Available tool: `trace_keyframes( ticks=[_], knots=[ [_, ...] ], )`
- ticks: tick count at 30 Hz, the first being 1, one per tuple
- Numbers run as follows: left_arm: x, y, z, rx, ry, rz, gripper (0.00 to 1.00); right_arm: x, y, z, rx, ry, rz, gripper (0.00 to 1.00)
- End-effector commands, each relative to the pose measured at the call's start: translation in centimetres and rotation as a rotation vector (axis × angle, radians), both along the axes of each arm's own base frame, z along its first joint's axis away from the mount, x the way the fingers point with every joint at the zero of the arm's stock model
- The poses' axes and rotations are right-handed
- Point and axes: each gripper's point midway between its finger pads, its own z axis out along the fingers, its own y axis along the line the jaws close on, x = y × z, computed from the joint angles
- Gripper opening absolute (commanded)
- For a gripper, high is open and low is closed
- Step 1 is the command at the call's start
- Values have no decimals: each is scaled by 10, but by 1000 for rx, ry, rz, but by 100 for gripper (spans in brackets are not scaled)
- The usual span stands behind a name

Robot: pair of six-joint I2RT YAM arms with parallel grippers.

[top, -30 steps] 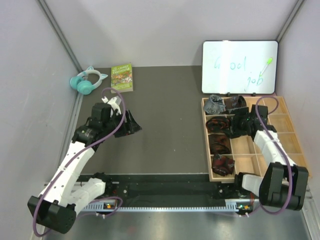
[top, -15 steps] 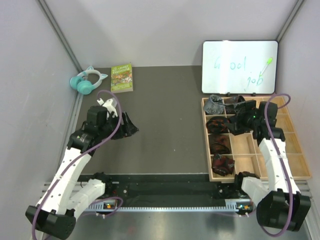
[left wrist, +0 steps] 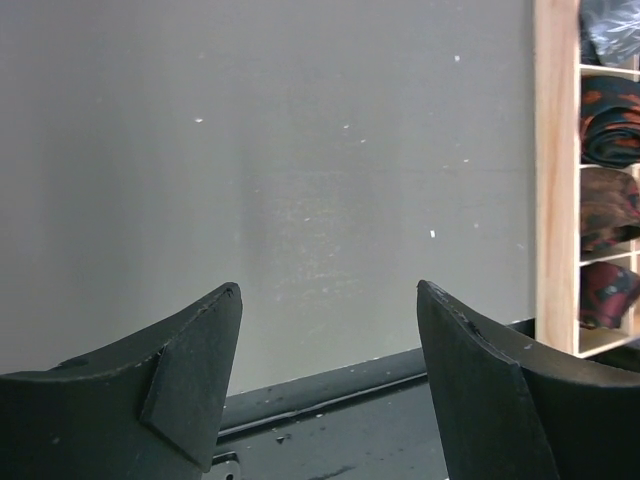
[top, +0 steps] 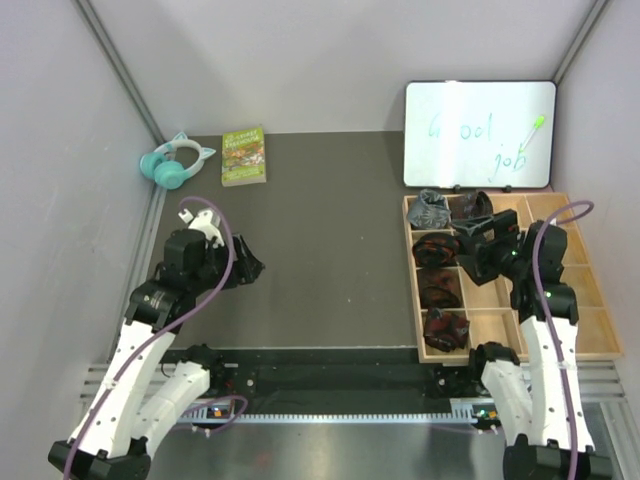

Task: Roll the ties
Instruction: Place the tie in the storage box, then reset both arms

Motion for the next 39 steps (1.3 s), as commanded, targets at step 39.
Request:
trace_keyframes(
  ticks=[39],
  knots=[
    [-6,33,3,37,-147,159,79,-61,212,-58,-901,-443,702,99]
  ],
)
